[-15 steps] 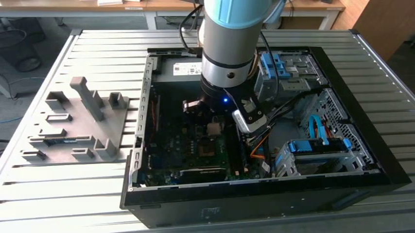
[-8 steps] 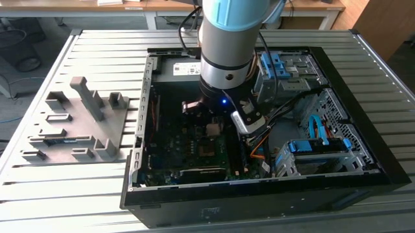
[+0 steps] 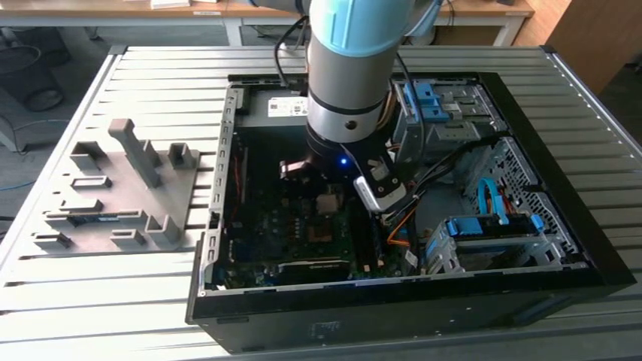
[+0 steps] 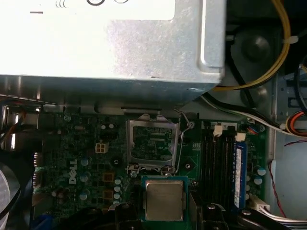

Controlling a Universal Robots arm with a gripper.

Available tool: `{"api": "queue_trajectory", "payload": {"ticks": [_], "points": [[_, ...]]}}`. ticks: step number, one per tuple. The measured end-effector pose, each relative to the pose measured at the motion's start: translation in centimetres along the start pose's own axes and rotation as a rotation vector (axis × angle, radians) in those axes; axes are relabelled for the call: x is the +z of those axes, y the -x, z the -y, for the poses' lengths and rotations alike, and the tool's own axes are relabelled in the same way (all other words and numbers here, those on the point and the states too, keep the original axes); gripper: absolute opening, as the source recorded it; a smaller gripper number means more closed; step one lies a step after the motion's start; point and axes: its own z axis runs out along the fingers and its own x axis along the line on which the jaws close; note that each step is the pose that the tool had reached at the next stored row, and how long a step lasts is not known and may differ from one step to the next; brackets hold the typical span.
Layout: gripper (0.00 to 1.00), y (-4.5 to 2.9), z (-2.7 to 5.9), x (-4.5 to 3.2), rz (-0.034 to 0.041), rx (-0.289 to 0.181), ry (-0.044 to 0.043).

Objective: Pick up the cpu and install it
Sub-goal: 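Place the cpu into insertion slot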

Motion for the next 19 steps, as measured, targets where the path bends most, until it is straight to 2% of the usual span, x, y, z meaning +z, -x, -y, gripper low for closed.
{"api": "queue_trajectory", "payload": {"ticks": [5,19], "points": [[0.47,-0.07,0.22,0.53,-0.0001,0.000,-0.0002],[0.47,-0.25,0.40,1.42,0.0000,0.000,-0.0004]]}}
